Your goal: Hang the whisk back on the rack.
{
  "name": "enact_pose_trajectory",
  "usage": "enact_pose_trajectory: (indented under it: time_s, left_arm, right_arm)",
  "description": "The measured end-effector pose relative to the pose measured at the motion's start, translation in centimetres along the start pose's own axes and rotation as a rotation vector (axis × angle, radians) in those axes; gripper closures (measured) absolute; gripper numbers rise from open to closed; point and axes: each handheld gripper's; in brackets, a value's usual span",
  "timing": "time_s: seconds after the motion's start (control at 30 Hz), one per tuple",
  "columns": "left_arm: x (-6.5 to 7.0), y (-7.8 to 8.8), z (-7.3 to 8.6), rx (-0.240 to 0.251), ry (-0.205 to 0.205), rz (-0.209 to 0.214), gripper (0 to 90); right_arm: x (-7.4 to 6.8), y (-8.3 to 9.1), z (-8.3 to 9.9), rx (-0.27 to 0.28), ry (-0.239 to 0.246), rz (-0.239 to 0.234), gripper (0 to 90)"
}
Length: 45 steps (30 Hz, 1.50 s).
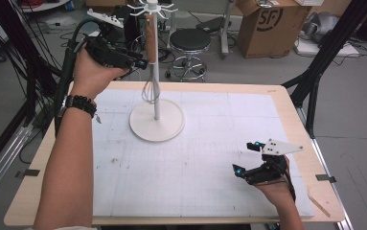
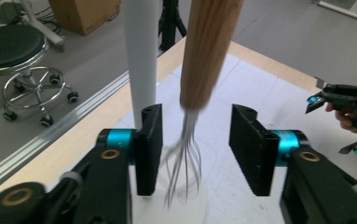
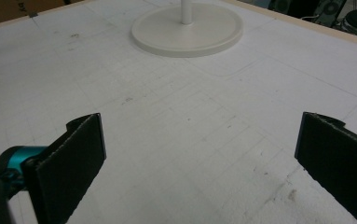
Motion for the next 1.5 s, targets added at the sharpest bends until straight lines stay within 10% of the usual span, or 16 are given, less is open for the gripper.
enact_pose_trajectory:
  time_s: [1.5]
  left_arm:
    - [2.8,0.2,9.8,-0.044,-0.082,0.122,7.7]
  right_arm:
    - [-0.2,-0.4,-0.2,-0.009,0.013,-0.007,0.6]
Point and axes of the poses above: each handheld gripper's, and its own axes: y roughly backward along the jaws, z roughly out of its underside, x roughly to its right, and after that the axes turned 10 degrees about y, right-handed
